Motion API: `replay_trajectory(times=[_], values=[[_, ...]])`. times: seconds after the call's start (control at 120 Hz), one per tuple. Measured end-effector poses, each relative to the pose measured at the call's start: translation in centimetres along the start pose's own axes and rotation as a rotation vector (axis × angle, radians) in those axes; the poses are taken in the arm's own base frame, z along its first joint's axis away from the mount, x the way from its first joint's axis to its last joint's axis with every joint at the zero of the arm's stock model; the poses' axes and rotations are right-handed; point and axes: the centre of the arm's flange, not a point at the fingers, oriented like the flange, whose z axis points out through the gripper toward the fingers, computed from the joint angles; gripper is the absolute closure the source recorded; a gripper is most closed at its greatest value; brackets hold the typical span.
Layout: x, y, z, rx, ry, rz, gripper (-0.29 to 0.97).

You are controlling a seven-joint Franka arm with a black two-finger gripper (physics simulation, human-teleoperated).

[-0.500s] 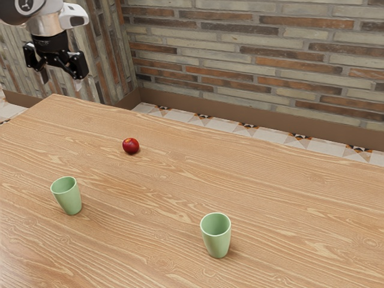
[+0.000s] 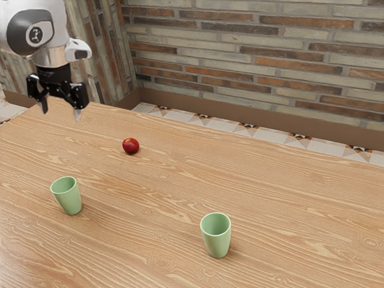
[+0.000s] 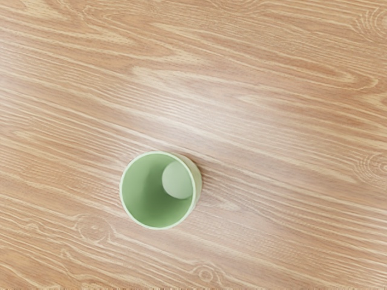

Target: Place the left cup onto the right cup

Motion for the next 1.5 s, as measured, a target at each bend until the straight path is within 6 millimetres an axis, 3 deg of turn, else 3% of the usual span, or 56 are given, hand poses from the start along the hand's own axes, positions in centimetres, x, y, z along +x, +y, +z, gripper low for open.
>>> replay_trajectory(times=[0.283, 0.55, 0.975, 1.192, 1.5], values=[[-1.1, -1.0, 10.4, -0.034, -0.103, -0.052, 0.0], [-0.1, -1.0, 16.8, -0.101, -0.136, -0.13, 0.0], [2.0, -2.4, 21.7, -0.118, -0.119, -0.207, 0.0], [3.0, -1.0, 23.2, -0.113, -0.088, -0.188, 0.0], [3.9, -0.6, 26.2, -0.103, -0.08, -0.184, 0.0]])
